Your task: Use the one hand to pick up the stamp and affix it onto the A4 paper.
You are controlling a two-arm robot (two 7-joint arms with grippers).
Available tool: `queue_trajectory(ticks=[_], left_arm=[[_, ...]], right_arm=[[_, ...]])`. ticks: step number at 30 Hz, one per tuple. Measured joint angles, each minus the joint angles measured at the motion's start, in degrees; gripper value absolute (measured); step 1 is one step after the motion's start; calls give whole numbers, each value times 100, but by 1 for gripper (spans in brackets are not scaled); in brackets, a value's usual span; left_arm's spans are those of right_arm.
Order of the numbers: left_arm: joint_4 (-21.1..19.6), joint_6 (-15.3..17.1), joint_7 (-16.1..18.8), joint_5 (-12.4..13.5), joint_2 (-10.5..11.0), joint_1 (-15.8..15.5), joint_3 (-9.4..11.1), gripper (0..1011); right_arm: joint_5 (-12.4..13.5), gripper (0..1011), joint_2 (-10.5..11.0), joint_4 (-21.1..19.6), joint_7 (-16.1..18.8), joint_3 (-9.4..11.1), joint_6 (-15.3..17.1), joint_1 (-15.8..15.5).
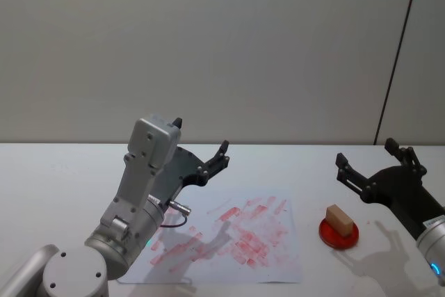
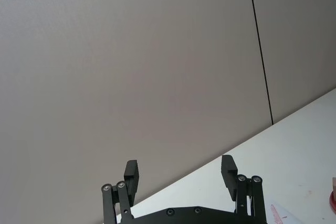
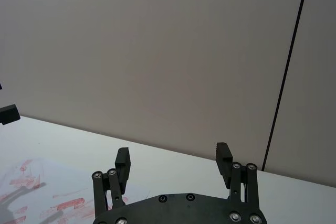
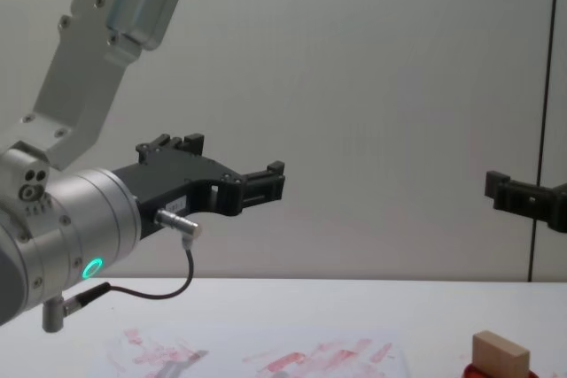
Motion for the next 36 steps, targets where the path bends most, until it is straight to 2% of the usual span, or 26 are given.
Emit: queue_trajectory(ticks=[21, 26, 36], left_arm=[[0, 0, 0, 0, 0, 0, 0, 1003], [0, 0, 0, 0, 0, 0, 0, 1002], [0, 0, 0, 0, 0, 0, 0, 1003]], right_arm=[[-5, 1001, 0, 6, 7, 0, 2, 3], [4, 1001, -1, 42, 79, 8, 33, 26], [30, 1001, 19, 218, 445, 17, 243, 124]])
